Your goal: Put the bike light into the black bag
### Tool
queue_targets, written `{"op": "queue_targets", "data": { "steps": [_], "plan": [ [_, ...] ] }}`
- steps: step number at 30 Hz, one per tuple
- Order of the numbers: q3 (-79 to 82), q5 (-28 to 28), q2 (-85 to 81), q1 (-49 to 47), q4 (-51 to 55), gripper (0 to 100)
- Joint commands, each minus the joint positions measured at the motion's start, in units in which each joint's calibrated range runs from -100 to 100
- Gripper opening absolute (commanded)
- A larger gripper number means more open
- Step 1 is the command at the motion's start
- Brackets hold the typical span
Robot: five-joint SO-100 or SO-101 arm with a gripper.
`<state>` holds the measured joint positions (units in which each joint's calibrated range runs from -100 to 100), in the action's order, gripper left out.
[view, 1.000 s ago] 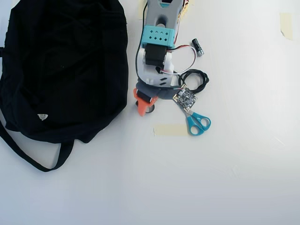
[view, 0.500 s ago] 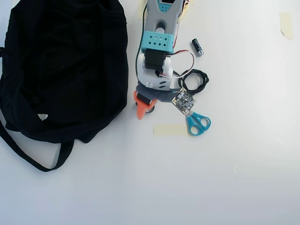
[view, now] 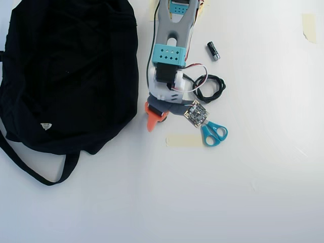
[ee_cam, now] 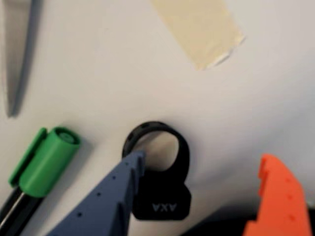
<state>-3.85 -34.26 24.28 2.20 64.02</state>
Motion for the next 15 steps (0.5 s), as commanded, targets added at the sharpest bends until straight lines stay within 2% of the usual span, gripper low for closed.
{"op": "queue_targets", "data": {
  "steps": [1,15],
  "plan": [
    [-2.26,-0.30,0.45,0.86,-1.66,30],
    [-2.08,-0.30,4.60,4.83,-3.64,30]
  ]
}}
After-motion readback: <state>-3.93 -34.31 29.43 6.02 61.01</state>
